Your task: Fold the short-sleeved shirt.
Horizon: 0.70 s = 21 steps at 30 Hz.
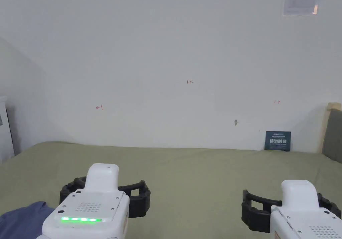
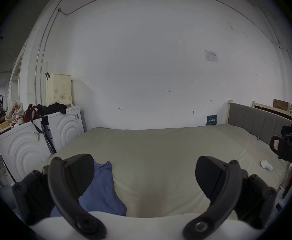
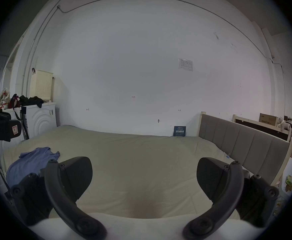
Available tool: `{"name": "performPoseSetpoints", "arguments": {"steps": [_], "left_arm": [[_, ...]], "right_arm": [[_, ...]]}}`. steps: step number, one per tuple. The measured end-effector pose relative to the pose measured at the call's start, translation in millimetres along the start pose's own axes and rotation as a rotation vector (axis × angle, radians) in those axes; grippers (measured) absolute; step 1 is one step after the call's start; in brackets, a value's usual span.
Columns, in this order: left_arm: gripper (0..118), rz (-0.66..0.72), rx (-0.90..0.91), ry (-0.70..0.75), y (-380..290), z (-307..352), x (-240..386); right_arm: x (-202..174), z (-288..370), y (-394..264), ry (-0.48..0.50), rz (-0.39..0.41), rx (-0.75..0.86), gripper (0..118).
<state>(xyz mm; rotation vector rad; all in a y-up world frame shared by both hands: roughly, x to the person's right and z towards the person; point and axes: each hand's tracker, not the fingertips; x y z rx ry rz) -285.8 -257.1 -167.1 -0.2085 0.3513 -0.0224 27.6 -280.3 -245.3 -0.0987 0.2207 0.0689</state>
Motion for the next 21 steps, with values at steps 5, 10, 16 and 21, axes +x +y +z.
{"name": "performPoseSetpoints", "arguments": {"steps": [5, 10, 16, 21], "left_arm": [[8, 0.018, 0.013, -0.035, -2, 2, -4], [0, 0.028, -0.003, -0.050, -6, -1, -4], [0, 0.028, -0.017, -0.040, -7, -4, -5], [0, 0.031, -0.025, -0.024, -8, -2, -11]], "right_arm": [[-1, 4, -2, -0.005, -0.002, 0.012, 37], [4, 5, -5, -0.027, -0.004, 0.024, 3], [5, 7, -4, -0.041, 0.011, 0.036, 2], [1, 2, -5, -0.024, -0.002, 0.011, 2]]}}
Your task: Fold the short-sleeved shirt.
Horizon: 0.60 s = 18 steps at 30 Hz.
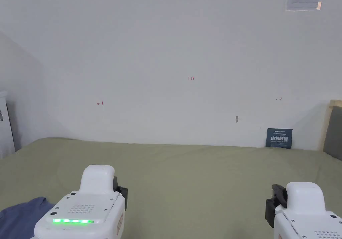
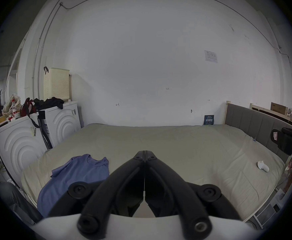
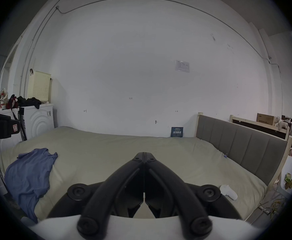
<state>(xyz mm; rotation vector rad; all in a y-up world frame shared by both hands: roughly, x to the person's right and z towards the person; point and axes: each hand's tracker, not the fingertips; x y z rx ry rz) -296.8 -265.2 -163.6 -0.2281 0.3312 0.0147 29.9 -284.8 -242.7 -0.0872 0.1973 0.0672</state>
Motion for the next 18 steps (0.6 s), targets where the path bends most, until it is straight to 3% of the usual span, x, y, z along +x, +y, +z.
{"name": "performPoseSetpoints", "arguments": {"steps": [7, 18], "left_arm": [[0, 0.029, -0.019, 0.089, -4, 6, -37], [0, 0.065, -0.062, 0.425, -20, 66, -160]], "right_arm": [[-27, -13, -5, 0.087, 0.002, -0.039, 2], [-167, -24, -9, 0.432, -0.011, -0.033, 2]]}}
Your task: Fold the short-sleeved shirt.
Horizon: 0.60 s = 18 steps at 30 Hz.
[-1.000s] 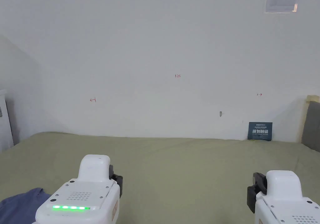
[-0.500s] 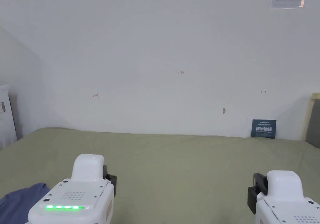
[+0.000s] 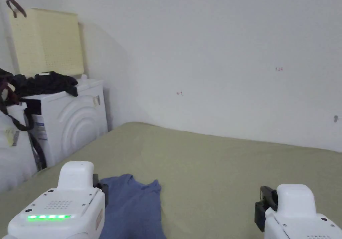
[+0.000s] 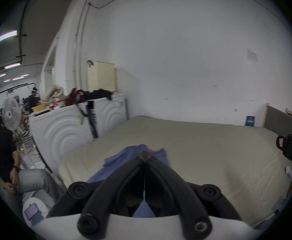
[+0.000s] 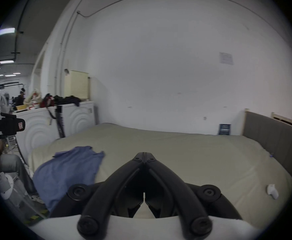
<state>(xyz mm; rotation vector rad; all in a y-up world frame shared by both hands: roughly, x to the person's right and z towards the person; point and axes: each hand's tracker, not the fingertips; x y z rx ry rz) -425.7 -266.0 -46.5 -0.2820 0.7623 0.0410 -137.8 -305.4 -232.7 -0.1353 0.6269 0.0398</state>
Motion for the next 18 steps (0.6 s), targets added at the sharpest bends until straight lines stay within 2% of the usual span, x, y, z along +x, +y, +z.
{"name": "performPoseSetpoints", "arguments": {"steps": [4, 8, 18], "left_arm": [[0, 0.007, -0.023, 0.067, -9, 3, -35], [0, 0.024, -0.049, 0.107, -20, -1, -58], [0, 0.025, -0.109, 0.126, -34, -26, -67]], "right_arm": [[-35, -14, -4, 0.094, -0.009, -0.027, 2], [-56, -20, -10, 0.139, 0.006, -0.039, 2], [-58, -39, -20, 0.155, 0.008, -0.081, 2]]}}
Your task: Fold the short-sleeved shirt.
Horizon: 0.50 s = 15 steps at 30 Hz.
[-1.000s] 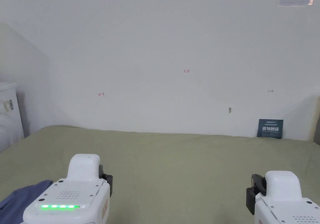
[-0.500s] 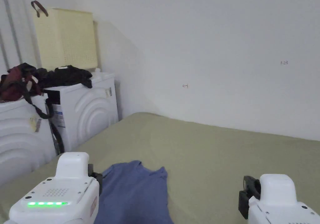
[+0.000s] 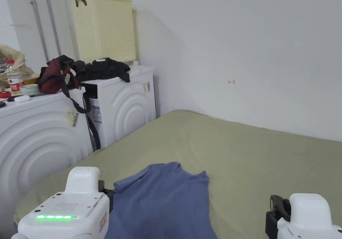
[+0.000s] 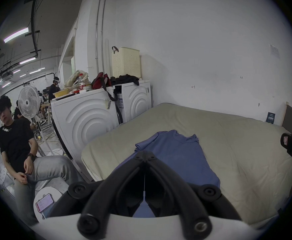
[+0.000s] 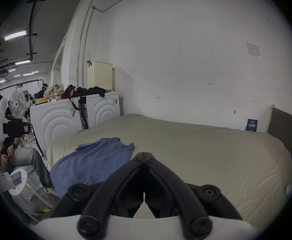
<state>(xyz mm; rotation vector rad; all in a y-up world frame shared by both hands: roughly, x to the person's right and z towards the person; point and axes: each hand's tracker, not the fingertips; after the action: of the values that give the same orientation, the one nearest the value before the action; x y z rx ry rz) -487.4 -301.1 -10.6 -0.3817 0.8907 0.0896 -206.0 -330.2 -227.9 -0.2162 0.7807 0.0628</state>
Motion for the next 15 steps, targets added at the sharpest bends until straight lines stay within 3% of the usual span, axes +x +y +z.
{"name": "performPoseSetpoints", "arguments": {"steps": [8, 15], "left_arm": [[0, -0.008, -0.087, -0.038, -9, -51, 14], [0, -0.032, -0.271, -0.142, -26, -151, 47]], "right_arm": [[4, -26, -15, -0.001, -0.011, -0.054, 2], [8, -48, -40, -0.004, -0.026, -0.132, 2]]}}
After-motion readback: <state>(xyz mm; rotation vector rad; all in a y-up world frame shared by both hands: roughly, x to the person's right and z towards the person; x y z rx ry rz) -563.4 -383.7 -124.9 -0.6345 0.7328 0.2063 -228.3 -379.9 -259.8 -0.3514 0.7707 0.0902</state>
